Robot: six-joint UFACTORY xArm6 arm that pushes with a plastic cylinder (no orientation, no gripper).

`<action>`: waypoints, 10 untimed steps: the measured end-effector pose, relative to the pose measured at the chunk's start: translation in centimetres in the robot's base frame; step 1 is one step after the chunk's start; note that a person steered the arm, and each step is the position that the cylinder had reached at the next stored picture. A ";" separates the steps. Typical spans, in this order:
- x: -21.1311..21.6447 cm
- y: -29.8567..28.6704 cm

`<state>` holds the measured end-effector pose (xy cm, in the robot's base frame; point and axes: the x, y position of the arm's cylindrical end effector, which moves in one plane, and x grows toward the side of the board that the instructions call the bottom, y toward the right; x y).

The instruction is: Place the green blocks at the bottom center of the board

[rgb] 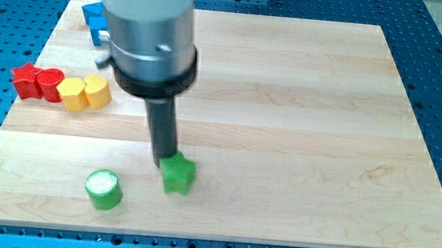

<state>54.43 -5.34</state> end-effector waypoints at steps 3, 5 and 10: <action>-1.7 -10.6; 6.0 -13.1; 2.7 -1.9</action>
<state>57.16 -7.27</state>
